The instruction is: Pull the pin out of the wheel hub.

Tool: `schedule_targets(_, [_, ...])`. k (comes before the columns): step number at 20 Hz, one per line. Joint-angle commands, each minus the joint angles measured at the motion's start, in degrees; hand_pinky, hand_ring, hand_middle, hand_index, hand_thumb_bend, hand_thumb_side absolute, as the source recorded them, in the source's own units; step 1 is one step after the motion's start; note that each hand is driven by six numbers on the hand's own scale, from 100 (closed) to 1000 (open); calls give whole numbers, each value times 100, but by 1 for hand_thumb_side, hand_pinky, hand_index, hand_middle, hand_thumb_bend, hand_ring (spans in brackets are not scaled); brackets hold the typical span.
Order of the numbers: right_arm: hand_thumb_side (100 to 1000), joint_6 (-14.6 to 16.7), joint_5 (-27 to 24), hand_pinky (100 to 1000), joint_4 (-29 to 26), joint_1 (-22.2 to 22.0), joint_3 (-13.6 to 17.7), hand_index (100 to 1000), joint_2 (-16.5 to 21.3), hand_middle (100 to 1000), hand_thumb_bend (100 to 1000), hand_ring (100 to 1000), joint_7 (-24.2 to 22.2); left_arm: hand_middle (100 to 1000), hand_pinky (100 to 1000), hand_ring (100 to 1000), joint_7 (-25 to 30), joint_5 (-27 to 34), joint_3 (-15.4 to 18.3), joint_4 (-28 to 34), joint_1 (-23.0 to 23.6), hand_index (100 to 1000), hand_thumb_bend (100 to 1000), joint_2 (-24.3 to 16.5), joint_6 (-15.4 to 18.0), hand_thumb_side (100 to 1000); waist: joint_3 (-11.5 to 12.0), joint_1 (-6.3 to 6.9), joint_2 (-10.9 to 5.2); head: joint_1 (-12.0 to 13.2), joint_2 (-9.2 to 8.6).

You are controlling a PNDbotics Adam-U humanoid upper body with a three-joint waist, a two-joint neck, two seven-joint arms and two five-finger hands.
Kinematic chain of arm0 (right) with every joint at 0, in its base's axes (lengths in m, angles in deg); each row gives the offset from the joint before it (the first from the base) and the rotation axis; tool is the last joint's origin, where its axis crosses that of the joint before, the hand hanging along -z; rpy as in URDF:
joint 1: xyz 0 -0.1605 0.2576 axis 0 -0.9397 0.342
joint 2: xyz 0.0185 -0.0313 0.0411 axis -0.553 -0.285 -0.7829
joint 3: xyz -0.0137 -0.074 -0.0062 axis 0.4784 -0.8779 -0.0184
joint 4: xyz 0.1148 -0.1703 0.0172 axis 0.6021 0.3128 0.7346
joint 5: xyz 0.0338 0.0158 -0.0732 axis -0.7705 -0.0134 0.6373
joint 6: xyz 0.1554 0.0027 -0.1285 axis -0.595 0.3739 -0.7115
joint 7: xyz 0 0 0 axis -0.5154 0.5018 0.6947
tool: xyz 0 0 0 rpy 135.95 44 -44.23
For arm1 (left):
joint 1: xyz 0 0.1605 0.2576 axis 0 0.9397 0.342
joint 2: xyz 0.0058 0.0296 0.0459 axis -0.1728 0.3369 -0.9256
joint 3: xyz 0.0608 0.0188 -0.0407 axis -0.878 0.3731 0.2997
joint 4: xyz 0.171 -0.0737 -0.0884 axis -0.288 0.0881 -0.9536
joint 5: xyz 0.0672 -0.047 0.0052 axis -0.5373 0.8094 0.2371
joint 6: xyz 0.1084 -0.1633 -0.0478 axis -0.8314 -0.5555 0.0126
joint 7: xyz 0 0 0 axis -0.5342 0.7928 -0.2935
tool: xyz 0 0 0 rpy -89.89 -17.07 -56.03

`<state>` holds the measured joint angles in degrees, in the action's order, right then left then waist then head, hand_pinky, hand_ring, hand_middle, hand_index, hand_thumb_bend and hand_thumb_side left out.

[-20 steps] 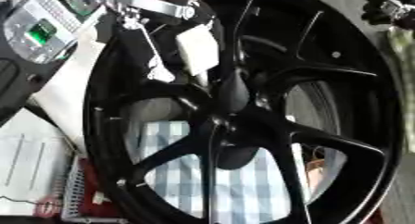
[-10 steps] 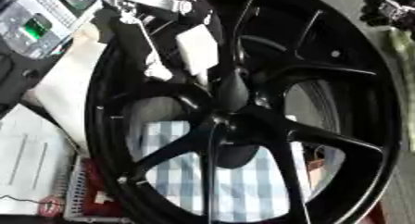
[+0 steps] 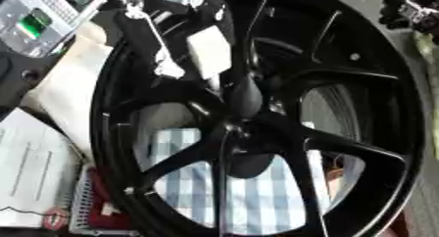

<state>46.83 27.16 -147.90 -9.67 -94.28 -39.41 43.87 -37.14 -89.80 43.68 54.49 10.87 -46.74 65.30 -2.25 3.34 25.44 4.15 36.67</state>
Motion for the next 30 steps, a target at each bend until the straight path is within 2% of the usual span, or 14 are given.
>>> schedule_targets(1, [493,15,13,822,-65,44,25,712,113,643,276,727,7,789,843,853,-3,36,93,63,-142,831,295,-168,-39,110,9,-22,-240,-8,-44])
schedule_targets(11, [492,9,10,823,-43,4,11,712,100,644,276,727,18,767,840,840,-3,49,71,71,-181,823,291,-175,-64,104,46,-19,-261,-19,-58])
schedule_targets(14, [493,10,31,823,-22,-13,5,712,116,644,274,727,8,819,848,860,-3,45,46,67,-193,839,321,-190,-80,105,63,-14,-275,-32,-41])
schedule_targets(17, [493,18,44,824,-6,-29,6,712,120,644,273,728,3,818,849,860,-3,65,53,65,-224,840,327,-195,-89,111,83,-3,-291,-49,-20])
schedule_targets(30, [494,25,59,824,-11,-44,20,713,105,646,270,729,36,769,839,839,-3,283,40,80,-262,824,284,-146,-189,100,57,6,-286,-42,-49])
